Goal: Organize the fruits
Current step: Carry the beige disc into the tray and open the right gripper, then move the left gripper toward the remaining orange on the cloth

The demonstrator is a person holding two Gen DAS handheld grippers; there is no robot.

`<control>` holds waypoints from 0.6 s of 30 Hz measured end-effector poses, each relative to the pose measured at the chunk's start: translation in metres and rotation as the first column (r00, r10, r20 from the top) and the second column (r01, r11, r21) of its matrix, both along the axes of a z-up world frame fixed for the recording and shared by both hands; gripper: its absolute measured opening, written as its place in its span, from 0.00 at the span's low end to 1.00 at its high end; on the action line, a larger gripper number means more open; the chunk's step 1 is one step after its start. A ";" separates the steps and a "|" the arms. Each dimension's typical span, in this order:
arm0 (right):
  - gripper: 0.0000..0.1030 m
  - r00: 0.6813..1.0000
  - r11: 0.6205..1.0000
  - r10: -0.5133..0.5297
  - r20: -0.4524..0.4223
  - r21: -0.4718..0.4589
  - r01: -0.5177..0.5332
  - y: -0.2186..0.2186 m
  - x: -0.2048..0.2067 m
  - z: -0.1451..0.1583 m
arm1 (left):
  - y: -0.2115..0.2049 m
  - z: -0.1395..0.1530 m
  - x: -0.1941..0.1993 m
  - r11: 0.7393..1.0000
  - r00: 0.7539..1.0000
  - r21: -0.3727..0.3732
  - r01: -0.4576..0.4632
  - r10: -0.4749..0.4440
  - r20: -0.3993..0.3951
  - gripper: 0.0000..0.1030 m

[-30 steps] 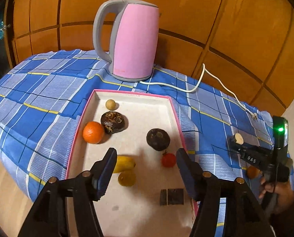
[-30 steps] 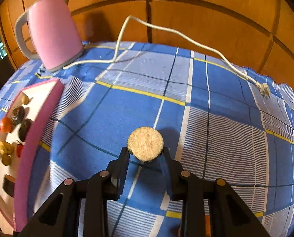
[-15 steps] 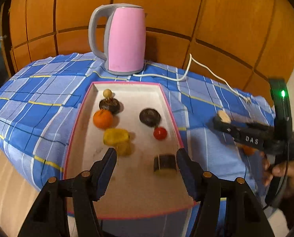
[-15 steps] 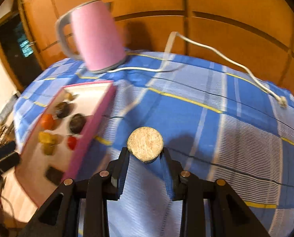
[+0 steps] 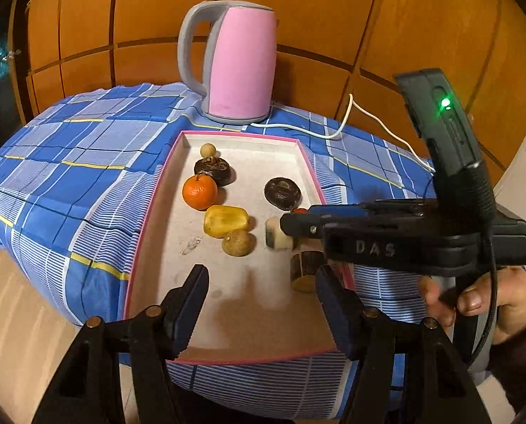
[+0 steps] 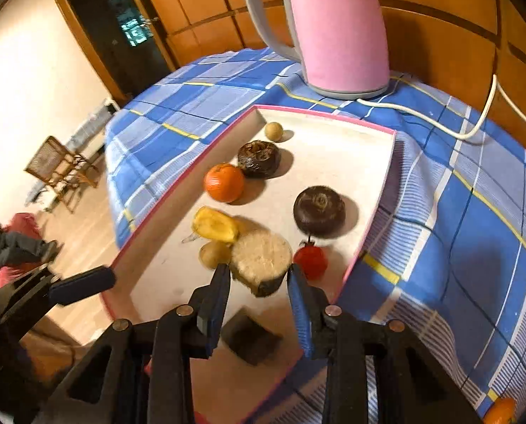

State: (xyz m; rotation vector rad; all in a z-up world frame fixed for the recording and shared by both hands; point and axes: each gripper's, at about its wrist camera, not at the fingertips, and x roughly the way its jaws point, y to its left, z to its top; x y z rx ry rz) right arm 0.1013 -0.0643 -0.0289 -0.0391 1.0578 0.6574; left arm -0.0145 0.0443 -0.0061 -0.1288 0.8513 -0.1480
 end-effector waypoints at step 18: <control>0.38 0.712 0.713 -0.699 0.069 -0.006 0.701 -0.230 -0.118 0.033 | -0.056 0.015 0.023 0.983 0.983 -0.031 0.183 -0.182 0.038 0.62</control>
